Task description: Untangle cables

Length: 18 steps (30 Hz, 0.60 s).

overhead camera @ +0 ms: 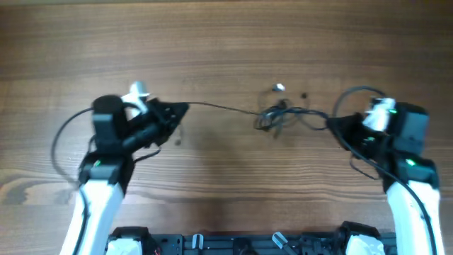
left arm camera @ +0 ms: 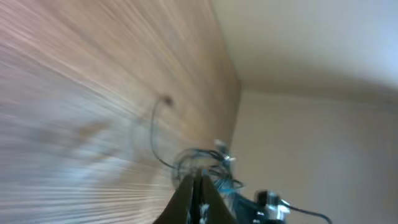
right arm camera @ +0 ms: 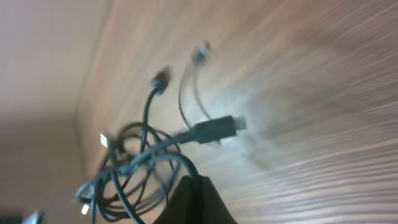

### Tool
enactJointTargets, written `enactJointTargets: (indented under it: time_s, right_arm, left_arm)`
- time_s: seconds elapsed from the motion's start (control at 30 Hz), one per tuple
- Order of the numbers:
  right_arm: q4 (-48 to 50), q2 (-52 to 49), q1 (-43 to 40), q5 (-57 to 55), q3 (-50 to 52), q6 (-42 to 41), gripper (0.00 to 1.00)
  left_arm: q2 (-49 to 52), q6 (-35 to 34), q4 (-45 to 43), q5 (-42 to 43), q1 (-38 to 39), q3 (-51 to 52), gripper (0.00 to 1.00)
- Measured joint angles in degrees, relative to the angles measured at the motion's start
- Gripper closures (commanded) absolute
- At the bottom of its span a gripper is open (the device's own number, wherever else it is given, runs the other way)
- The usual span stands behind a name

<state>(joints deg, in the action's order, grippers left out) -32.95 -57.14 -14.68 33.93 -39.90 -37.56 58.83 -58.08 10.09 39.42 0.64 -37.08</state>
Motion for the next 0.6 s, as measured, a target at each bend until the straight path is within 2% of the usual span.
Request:
enactJointTargets:
  time_s: [0.13, 0.27, 0.4, 0.53, 0.57, 0.6]
  right_arm:
    - [-1.8, 4.1, -11.9, 1.2, 0.0, 1.6, 0.95]
    - [-2.9, 4.1, -19.4, 1.4, 0.0, 1.7, 0.96]
    - [-3.2, 4.1, -20.5, 4.0, 0.0, 1.9, 0.95]
    - [-3.4, 4.1, -18.4, 11.6, 0.0, 4.6, 0.95]
    - [-3.5, 4.1, -16.8, 13.2, 0.0, 5.0, 0.96]
    - [-3.6, 4.1, -14.8, 14.4, 0.0, 5.4, 0.96]
  left_arm:
    - [-14.0, 7.3, 11.8, -5.7, -7.5, 0.1, 0.96]
    - [-19.9, 9.0, 15.7, -13.4, -11.8, 0.1, 0.96]
    - [-20.1, 9.6, 17.8, -17.3, -12.8, 0.1, 0.96]
    - [-17.5, 9.7, 18.4, -16.6, -12.1, 0.1, 0.95]
    - [-16.5, 9.7, 18.4, -16.2, -11.5, 0.1, 0.90]
    - [-15.6, 9.8, 18.4, -16.0, -10.7, 0.1, 0.72]
